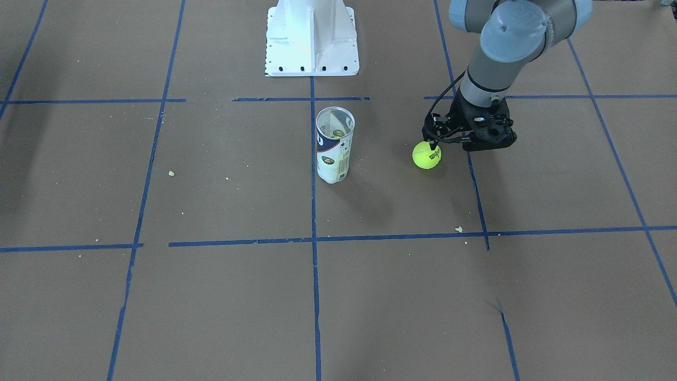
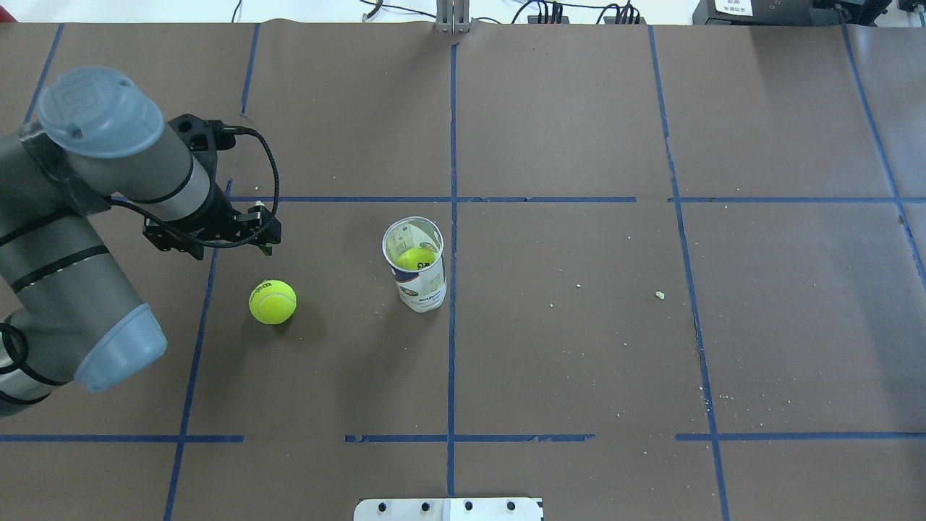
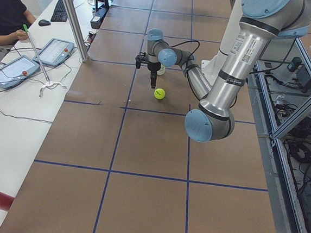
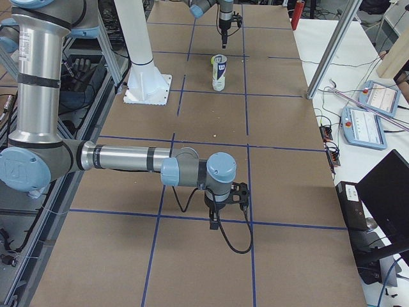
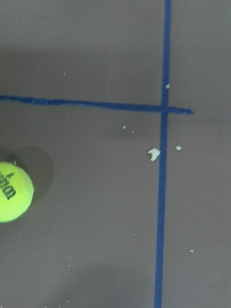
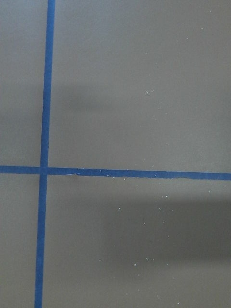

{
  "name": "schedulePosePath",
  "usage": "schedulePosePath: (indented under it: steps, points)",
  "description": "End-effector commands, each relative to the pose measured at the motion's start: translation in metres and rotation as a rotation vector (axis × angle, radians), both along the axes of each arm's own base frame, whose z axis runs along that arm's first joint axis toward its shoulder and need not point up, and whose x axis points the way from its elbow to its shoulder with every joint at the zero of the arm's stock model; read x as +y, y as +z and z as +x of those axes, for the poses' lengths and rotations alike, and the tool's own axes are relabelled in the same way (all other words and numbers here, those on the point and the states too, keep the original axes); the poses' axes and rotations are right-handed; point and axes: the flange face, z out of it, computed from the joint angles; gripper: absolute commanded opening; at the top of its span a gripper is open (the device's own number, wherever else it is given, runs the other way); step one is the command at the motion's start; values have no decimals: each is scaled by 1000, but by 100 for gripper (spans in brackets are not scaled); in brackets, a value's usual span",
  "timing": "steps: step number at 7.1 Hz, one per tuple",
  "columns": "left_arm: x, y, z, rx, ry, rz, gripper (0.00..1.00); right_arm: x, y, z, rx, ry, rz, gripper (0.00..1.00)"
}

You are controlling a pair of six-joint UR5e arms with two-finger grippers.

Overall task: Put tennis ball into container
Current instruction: 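Move the left gripper down over the loose yellow-green tennis ball, then close the left gripper on the tennis ball and lift it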

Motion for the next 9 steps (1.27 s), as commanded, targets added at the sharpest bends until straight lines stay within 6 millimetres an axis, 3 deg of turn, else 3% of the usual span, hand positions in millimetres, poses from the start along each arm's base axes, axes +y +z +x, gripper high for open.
schedulePosePath:
  steps: [1, 3, 7, 9]
  points:
    - [11, 22, 37, 11, -30, -15, 100, 0, 0, 0, 0, 0, 0, 100]
    - [17, 49, 44, 23, -33, 4, 100, 0, 0, 0, 0, 0, 0, 100]
    - [27, 65, 65, 41, -18, -4, 100, 0, 0, 0, 0, 0, 0, 100]
    - [31, 64, 72, 48, -11, -5, 100, 0, 0, 0, 0, 0, 0, 100]
